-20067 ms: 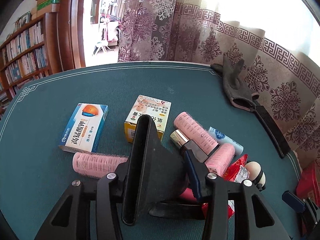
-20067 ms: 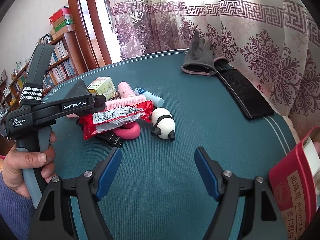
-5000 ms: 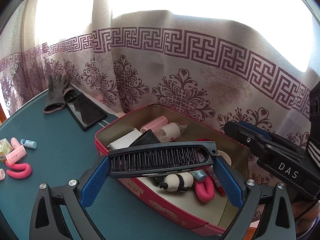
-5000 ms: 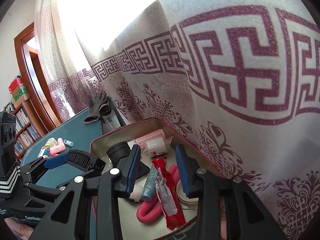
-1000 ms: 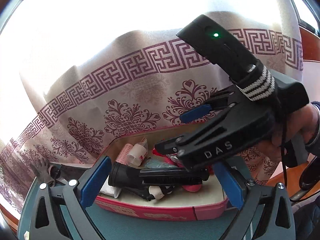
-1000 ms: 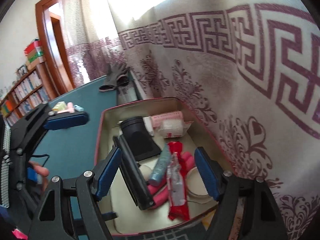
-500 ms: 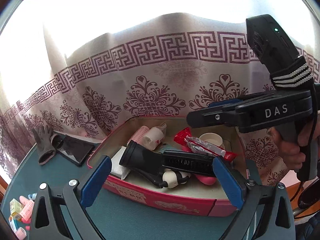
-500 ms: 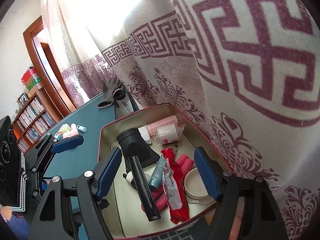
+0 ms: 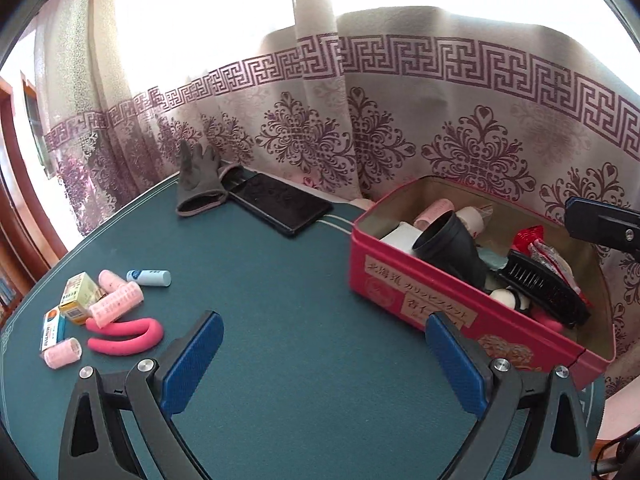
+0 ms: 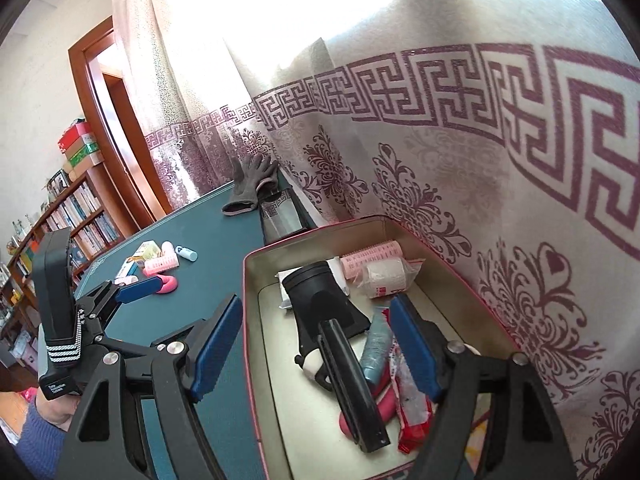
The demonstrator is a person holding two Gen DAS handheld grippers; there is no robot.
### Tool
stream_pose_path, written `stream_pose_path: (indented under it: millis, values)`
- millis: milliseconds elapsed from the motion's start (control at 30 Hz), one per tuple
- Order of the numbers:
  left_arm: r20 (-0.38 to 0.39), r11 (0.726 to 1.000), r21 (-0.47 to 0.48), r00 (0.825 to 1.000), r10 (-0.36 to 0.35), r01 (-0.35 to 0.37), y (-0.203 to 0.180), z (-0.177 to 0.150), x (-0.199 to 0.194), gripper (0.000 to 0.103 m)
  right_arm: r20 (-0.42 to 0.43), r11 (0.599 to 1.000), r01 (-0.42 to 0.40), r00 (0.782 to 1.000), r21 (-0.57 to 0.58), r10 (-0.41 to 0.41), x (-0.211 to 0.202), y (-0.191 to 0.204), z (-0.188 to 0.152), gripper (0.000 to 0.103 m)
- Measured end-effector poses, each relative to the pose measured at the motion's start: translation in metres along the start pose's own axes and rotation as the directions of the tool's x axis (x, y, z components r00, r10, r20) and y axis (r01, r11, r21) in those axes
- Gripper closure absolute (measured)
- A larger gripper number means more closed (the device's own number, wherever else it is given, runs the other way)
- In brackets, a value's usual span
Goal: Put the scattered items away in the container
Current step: 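Move both grippers back toward the items on the table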
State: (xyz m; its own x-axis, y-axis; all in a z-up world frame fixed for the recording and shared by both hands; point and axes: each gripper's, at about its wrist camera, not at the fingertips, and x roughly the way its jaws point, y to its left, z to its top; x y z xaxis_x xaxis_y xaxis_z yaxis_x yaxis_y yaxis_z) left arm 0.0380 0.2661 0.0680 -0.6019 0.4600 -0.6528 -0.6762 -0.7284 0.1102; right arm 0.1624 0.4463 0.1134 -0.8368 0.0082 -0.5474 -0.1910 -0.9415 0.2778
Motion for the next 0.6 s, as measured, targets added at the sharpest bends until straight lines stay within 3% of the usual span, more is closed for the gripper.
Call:
stream_pose_path:
  millis: [333,433,600]
  values:
    - [-0.074,0.971,-0.180,0.987,0.146,-0.157,0.095,-0.036,-0.007,0.001,-0.054,0.989,-0.086,0.995,-0.118,0.080,0.033,0.075,0.000,0.023]
    - [-0.103,0.946,-0.269,0.982,0.160,-0.183,0.135,-0.050,-0.013,0.001,-0.074,0.979,-0.116,0.992,-0.165,0.105,0.048,0.103,-0.003,0.023]
    - [-0.147,0.879,-0.411,0.969,0.199,-0.243,0.201,-0.075,-0.021,0.001,-0.142,0.967,-0.170,0.979,-0.191,0.144,0.085,0.139,-0.010,0.023]
